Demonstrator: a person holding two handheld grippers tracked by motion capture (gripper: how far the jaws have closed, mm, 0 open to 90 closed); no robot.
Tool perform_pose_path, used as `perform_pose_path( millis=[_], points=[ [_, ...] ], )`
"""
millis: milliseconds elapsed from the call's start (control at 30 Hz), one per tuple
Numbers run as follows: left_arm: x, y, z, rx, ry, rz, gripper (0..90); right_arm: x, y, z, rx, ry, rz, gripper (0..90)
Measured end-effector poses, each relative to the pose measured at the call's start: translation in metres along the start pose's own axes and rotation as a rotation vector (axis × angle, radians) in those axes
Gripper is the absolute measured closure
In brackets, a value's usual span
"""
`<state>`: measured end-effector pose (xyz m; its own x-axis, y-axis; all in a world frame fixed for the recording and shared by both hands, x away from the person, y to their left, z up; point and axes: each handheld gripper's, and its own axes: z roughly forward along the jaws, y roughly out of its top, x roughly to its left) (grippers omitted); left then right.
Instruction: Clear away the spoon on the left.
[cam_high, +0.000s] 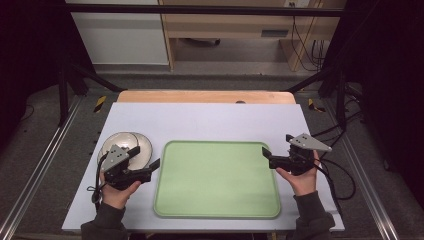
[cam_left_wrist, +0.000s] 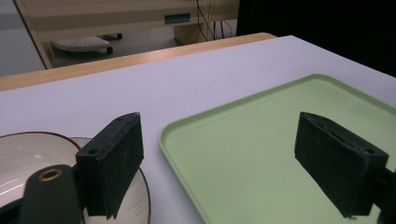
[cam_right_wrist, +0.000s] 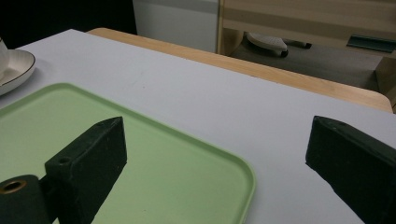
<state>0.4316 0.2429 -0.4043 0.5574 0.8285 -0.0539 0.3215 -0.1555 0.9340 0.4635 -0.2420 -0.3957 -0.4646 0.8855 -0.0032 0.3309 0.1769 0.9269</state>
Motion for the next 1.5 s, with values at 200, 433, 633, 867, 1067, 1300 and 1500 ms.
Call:
perform_pose_path(
  millis=[200,433,633,867,1067,1300,1500],
  points=[
    [0.001,0.002,-0.003,-0.008,-0.014,0.008,15.5,0.001,0.000,-0.001,0.000,0.003,0.001,5.5],
    [0.002,0.005,-0.006,-0.007,-0.030,0.011,15.4,0.000,0.000,-0.002,-0.002,0.000,0.001,5.5],
    [0.003,0.009,-0.012,-0.017,-0.024,0.013,15.3,0.000,0.001,-0.003,-0.003,0.000,0.004,5.4],
    [0.006,0.017,-0.023,-0.034,-0.010,0.021,14.9,0.001,0.001,-0.004,-0.002,0.002,0.001,5.5],
    [0.009,0.022,-0.033,-0.050,0.014,0.031,14.5,0.001,0.000,-0.004,0.001,0.001,0.005,5.5],
    [0.015,0.027,-0.045,-0.066,0.044,0.044,14.5,0.002,0.000,-0.002,0.013,0.002,0.002,5.5],
    [0.022,0.029,-0.051,-0.060,0.062,0.047,14.1,0.002,-0.001,-0.001,0.021,0.005,-0.005,5.4]
  ],
)
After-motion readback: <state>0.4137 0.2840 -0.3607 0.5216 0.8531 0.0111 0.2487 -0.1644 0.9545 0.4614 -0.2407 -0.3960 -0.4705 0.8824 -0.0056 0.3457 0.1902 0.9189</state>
